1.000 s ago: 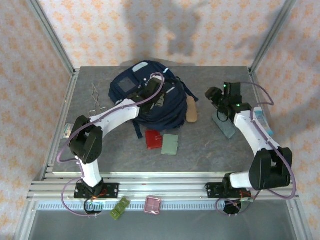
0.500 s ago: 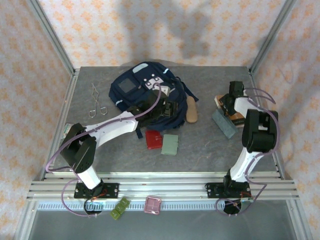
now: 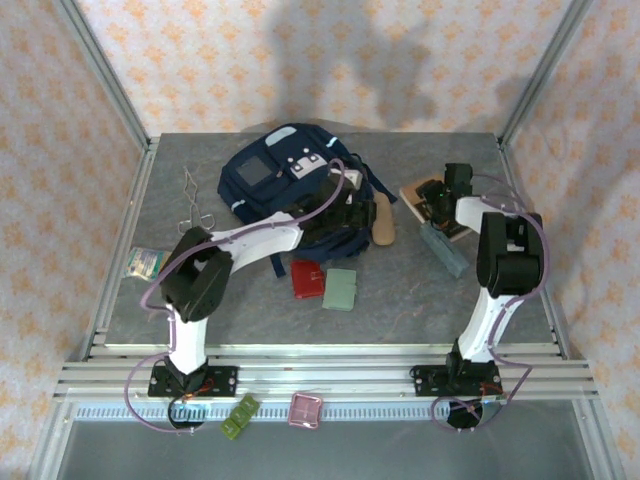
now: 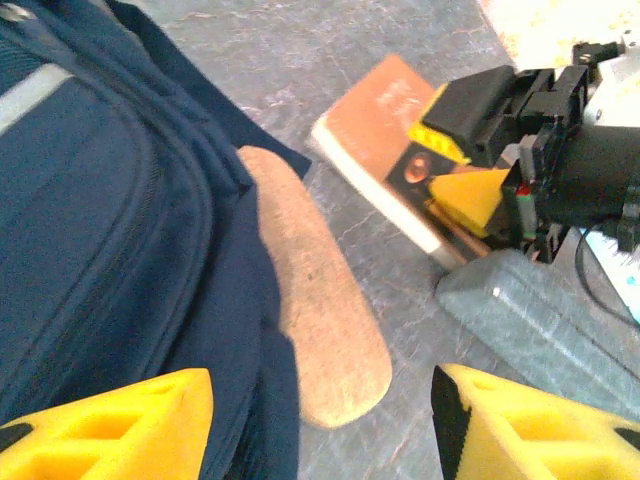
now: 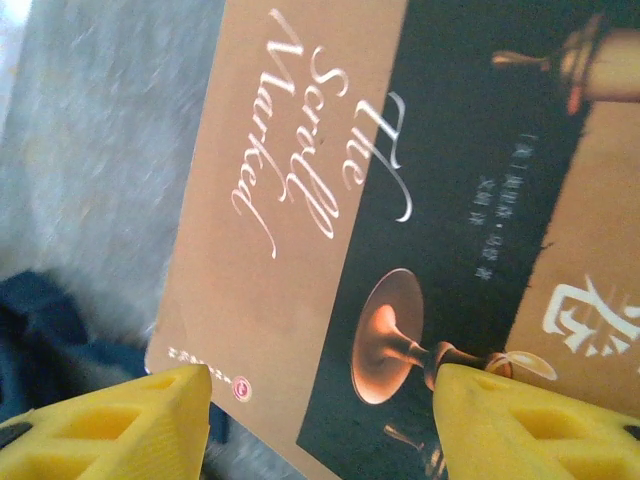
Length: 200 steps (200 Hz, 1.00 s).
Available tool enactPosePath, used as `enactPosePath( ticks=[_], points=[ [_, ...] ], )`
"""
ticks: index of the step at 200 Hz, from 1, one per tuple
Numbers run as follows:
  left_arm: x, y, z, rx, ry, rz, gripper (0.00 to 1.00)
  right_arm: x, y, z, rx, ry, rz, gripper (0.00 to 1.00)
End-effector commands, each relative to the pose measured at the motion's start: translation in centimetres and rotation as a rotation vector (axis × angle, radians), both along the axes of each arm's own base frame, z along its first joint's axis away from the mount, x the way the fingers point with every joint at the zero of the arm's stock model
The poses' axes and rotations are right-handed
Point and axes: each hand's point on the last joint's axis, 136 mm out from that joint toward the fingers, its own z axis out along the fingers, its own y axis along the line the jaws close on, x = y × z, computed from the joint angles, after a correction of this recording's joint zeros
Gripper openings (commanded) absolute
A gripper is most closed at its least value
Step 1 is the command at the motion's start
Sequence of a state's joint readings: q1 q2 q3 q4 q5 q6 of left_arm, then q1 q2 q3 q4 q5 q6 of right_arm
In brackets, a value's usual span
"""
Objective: Pack books, pencil case, and school supplies into a backpack
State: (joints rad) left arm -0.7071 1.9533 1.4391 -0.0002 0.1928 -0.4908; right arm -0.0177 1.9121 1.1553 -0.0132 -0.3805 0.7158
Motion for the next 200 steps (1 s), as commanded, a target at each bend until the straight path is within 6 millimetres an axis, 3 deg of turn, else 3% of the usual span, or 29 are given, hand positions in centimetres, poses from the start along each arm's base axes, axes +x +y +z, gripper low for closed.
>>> enactPosePath(
  ticks=[1, 27, 67, 93, 146, 172, 200],
  points=[
    [0.9, -2.9, 0.6, -0.08, 0.018, -0.037, 0.61, -1.3, 4.1, -0.8, 0.111, 0.051, 0.081, 0.61],
    [2.0, -4.5, -0.5, -0.084, 0.067, -0.036, 0.61, -0.9, 2.2, 1.9, 0.009, 0.026, 0.061, 0.62],
    [2.4, -7.1, -1.2, -0.088, 0.096, -0.065, 0.61, -0.8, -5.3, 4.6, -0.192, 0.009, -0.076, 0.65],
    [1.9, -9.0, -1.4, -0.128, 0.122, -0.084, 0.61, 0.7, -8.0, 3.6, -0.22, 0.029, -0.112, 0.66],
    [2.2, -11.5, -2.2, -0.163, 0.149, -0.098, 0.61, 3.7, -11.0, -0.1, -0.216, 0.081, -0.094, 0.64],
    [2.8, -12.3, -3.0, -0.16, 0.174, -0.097, 0.6, 2.6, -10.9, -1.5, -0.185, 0.113, -0.071, 0.63],
    [3.7, -12.5, -4.8, -0.123, 0.203, -0.065, 0.61, 0.1, -10.1, -2.7, -0.154, 0.157, -0.059, 0.63]
  ],
)
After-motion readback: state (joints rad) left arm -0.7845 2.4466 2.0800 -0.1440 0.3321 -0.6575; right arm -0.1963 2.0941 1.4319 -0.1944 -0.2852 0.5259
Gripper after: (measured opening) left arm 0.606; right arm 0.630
